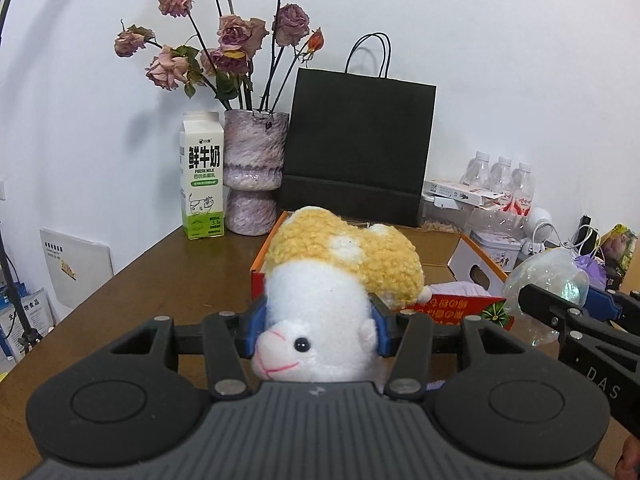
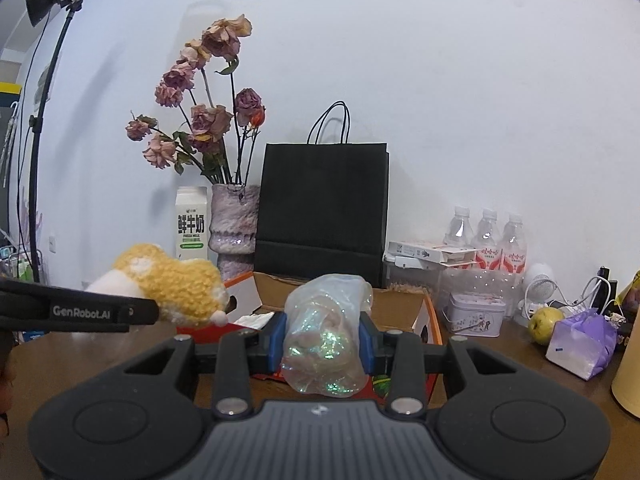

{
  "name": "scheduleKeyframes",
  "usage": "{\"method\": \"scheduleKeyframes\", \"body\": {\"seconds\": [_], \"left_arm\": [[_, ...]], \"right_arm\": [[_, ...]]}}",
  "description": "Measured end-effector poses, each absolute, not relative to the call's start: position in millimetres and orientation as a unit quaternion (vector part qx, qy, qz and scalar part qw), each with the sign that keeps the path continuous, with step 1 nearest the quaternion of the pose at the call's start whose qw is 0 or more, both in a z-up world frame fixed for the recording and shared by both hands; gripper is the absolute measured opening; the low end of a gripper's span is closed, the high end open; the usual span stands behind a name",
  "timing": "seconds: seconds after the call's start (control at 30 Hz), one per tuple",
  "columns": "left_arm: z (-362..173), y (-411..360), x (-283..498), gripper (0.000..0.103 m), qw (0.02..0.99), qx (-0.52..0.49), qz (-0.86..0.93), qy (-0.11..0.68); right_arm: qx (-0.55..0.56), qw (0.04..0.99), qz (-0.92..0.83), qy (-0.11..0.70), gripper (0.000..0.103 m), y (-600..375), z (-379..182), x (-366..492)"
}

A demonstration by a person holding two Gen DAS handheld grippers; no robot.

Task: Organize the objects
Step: 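Lift the plastic bag and plush toy and carry both over the box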

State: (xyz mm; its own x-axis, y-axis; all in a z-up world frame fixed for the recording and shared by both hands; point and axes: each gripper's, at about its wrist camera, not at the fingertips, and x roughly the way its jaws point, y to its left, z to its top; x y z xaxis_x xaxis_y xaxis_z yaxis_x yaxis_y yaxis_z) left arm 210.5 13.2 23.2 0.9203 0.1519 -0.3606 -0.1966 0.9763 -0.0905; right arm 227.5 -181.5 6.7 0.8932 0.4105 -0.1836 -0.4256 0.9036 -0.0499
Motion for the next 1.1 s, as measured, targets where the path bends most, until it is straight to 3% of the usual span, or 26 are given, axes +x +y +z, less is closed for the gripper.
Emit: {"method": "scheduleKeyframes", "body": {"seconds": [1.1], "left_arm": [[15.7,25.2,322.8,0.051,0.974,-0.08,0.08,0.195]], "right_arm": [[-0.017,0.971,0.211,0.109,0.035,-166.6,3.0,342.1]]}}
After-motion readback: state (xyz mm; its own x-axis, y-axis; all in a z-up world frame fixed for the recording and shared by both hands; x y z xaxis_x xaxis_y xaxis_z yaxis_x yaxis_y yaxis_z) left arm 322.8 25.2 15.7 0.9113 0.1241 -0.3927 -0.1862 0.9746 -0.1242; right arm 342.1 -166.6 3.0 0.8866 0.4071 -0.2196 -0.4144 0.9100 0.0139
